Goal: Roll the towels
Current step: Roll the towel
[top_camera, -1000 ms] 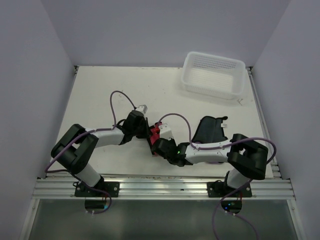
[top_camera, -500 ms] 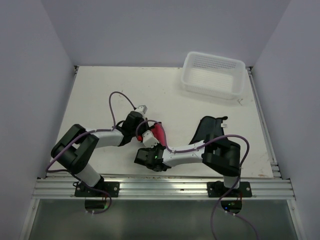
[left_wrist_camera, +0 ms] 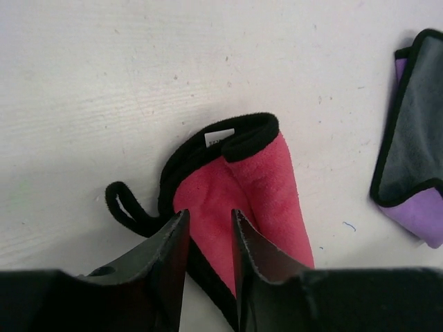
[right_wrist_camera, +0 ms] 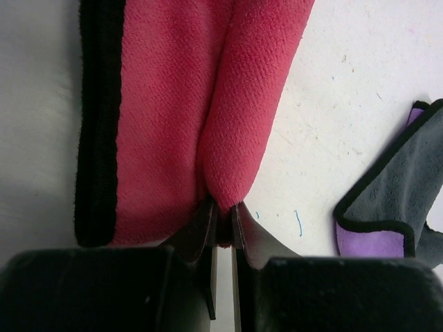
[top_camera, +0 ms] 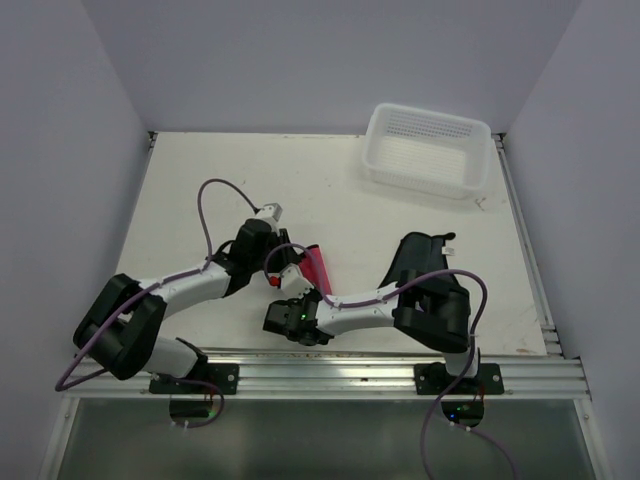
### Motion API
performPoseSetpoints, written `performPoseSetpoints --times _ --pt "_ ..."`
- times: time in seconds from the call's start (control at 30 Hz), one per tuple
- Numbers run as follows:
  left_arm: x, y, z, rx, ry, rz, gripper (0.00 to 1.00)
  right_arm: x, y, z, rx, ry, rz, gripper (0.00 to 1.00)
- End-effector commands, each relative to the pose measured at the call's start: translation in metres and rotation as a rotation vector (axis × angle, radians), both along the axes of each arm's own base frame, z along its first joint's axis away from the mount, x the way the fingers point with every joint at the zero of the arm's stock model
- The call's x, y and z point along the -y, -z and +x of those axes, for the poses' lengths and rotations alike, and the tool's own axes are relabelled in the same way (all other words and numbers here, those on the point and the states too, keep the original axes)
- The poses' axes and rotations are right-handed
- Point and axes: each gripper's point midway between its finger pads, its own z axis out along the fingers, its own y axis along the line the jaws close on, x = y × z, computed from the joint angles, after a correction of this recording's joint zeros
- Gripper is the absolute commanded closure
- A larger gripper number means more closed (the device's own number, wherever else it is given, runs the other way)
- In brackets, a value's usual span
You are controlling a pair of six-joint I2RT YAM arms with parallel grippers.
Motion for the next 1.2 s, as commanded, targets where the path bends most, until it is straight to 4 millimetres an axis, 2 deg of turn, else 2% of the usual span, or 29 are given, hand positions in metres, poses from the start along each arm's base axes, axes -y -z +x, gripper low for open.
performPoseSetpoints --times 0.0,0.1,0.27,0.43,0.63,0.7,0.83,0.93,1.03,1.17 --pt "-0.014 -0.019 0.01 0.052 -0.032 0.002 0.65 0.007 0.02 -0.012 -0.076 0.012 -0.037 1.0" --pt "-0.012 -0.025 0.011 0.042 -0.021 -0.039 0.59 0.005 0.02 -0.012 -0.08 0.01 -0.013 1.0" --pt "0.006 -0.043 0.017 0.067 0.045 -0.114 0.53 0.005 0.022 -0.013 -0.087 -0.003 -0.01 1.0" --pt "0.023 -0.067 0.023 0.116 0.103 -0.188 0.53 0.004 0.02 -0.012 -0.08 -0.008 -0.011 1.0" --pt "0.051 -0.078 0.018 0.115 0.205 -0.343 0.54 0.003 0.022 -0.013 -0.085 -0.007 -0.003 1.0" --pt "0.056 -0.073 0.014 0.095 0.225 -0.364 0.59 0.003 0.023 -0.013 -0.086 -0.006 -0.001 1.0" --pt "0.07 -0.071 0.007 0.1 0.266 -0.407 0.6 0.003 0.025 -0.013 -0.088 -0.009 0.003 1.0" --pt "0.078 -0.061 0.0 0.075 0.297 -0.434 0.6 0.002 0.025 -0.014 -0.091 -0.009 0.011 1.0" --pt "0.08 -0.044 -0.007 0.031 0.3 -0.454 0.6 0.002 0.026 -0.014 -0.093 -0.007 0.017 1.0" --pt "0.076 -0.009 -0.013 -0.042 0.276 -0.421 0.62 0.0 0.026 -0.015 -0.096 -0.005 0.041 1.0"
